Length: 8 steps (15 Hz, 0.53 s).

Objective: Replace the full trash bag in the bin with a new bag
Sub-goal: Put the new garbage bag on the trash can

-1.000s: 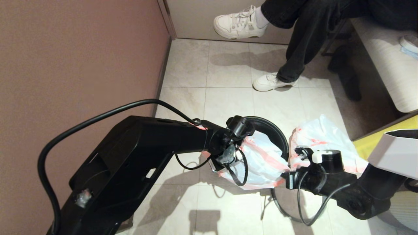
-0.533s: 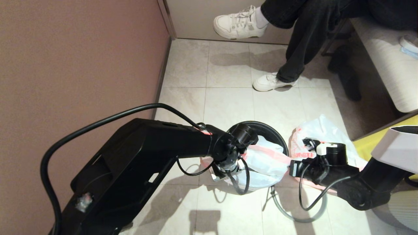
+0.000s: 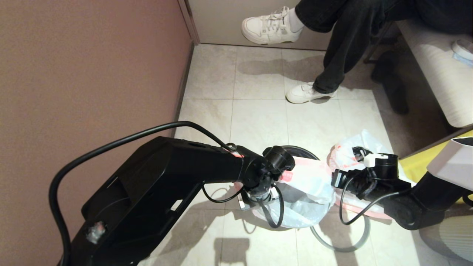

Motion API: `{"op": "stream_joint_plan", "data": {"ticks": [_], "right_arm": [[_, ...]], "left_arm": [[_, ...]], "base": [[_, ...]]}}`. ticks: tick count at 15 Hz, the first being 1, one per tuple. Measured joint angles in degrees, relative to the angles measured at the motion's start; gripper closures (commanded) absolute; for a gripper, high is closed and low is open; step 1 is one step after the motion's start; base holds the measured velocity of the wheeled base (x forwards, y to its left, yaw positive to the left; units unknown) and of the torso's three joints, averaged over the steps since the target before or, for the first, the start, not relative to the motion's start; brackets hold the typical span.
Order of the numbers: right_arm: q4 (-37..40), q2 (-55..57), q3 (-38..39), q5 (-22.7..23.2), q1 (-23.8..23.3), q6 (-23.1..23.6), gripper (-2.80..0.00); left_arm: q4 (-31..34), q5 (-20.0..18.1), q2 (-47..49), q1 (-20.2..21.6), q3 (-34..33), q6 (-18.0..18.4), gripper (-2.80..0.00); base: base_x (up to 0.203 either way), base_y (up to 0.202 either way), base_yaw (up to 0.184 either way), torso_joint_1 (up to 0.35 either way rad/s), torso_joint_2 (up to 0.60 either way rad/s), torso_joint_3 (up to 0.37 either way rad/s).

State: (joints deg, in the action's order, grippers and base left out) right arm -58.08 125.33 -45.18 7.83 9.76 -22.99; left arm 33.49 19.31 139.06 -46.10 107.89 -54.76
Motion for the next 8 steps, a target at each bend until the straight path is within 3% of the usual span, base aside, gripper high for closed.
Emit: {"op": "stream_joint_plan", "data": {"ticks": [5, 8], "right_arm": [[1.1, -2.6, -0.1, 0.1, -0.5, -0.3, 0.00], [9.0, -8.4, -0.8, 0.1, -1.4, 1.1, 0.00]], "left_arm": [[-0.5, 0.0, 1.1, 1.4, 2.3, 0.5, 0.00], [-0.5, 0.1, 1.4, 2.1, 2.7, 0.5, 0.00]], "base": [[0.000, 0.000, 0.000, 0.000, 0.00, 0.000], [0.000, 0.000, 0.000, 0.000, 0.00, 0.000]]}}
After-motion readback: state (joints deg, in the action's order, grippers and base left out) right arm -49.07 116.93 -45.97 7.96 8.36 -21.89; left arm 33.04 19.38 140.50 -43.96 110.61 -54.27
